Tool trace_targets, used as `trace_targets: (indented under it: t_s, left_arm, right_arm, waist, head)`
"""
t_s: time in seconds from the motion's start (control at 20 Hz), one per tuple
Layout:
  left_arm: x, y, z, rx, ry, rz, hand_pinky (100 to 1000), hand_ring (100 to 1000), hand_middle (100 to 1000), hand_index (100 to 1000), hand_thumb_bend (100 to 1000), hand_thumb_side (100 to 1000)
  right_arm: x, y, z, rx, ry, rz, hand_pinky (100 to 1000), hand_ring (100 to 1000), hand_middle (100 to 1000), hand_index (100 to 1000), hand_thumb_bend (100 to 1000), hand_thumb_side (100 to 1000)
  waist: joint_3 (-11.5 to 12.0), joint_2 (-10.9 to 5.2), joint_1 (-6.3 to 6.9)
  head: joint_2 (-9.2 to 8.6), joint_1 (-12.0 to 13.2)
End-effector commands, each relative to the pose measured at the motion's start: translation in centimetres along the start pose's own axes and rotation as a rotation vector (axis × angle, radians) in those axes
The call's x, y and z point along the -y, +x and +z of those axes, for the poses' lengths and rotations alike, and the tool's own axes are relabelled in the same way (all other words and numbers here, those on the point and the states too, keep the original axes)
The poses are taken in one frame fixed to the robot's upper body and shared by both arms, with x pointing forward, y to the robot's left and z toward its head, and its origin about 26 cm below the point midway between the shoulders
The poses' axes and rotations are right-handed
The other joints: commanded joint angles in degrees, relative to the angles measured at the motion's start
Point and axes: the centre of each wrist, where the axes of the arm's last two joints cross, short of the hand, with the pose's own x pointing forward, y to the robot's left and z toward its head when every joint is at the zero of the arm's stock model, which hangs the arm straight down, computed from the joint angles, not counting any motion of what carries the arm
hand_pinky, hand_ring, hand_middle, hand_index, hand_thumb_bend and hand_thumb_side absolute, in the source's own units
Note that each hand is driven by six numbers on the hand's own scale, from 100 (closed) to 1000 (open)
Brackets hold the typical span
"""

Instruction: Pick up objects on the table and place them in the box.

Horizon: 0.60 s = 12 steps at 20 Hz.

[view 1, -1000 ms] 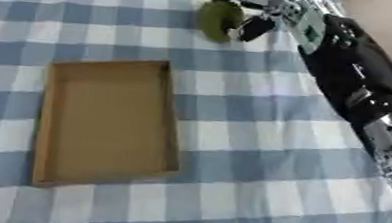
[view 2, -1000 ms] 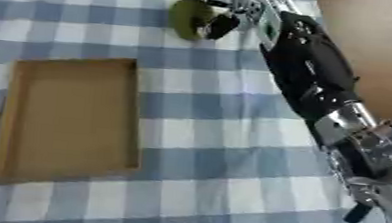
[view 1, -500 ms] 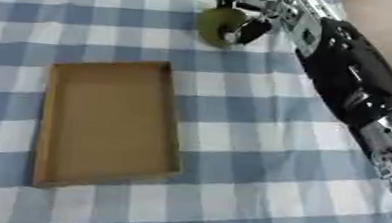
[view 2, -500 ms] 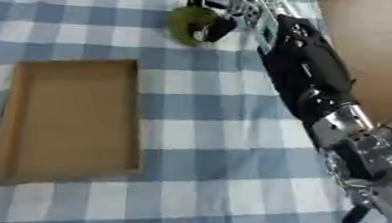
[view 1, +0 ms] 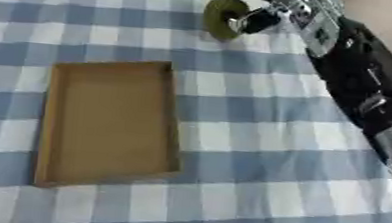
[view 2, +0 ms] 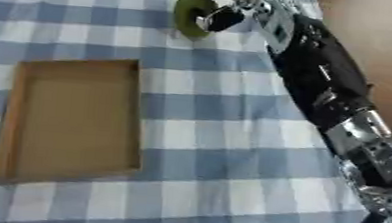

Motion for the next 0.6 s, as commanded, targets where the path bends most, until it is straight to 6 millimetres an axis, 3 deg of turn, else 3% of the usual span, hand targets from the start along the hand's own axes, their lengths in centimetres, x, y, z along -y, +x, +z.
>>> trace_targets:
  t_s: [0.05, 0.1, 0.15, 0.6]
  left_arm:
    - [-0.5, 0.4, -0.7, 0.034, -0.003, -0.005, 618, 625, 650, 818, 160, 497]
    - [-0.5, 0.4, -0.6, 0.034, -0.003, -0.006, 618, 625, 650, 819, 159, 497]
    - [-0.5, 0.4, -0.6, 0.033, -0.003, -0.007, 618, 625, 650, 819, 159, 497]
    - [-0.6, 0.4, -0.6, 0.032, -0.005, -0.009, 617, 624, 648, 820, 164, 489]
  right_arm:
    - [4.4, 1.1, 1.2, 0.051, -0.084, 0.042, 756, 921, 450, 714, 100, 207]
    - [5.0, 1.6, 1.5, 0.069, -0.094, 0.047, 755, 919, 458, 718, 100, 262]
    - [5.6, 2.1, 1.7, 0.086, -0.102, 0.055, 754, 917, 459, 719, 100, 208]
    - [9.2, 8.7, 4.3, 0.302, -0.182, 0.134, 744, 871, 450, 701, 100, 197]
  waist:
    - [-0.04, -1.70, 0.30]
    - [-0.06, -1.78, 0.31]
    - [-0.10, -1.86, 0.31]
    - [-0.33, -2.46, 0.27]
  head:
    - [0.26, 0.27]
    - [0.32, 0.32]
    - [0.39, 0.37]
    - [0.55, 0.72]
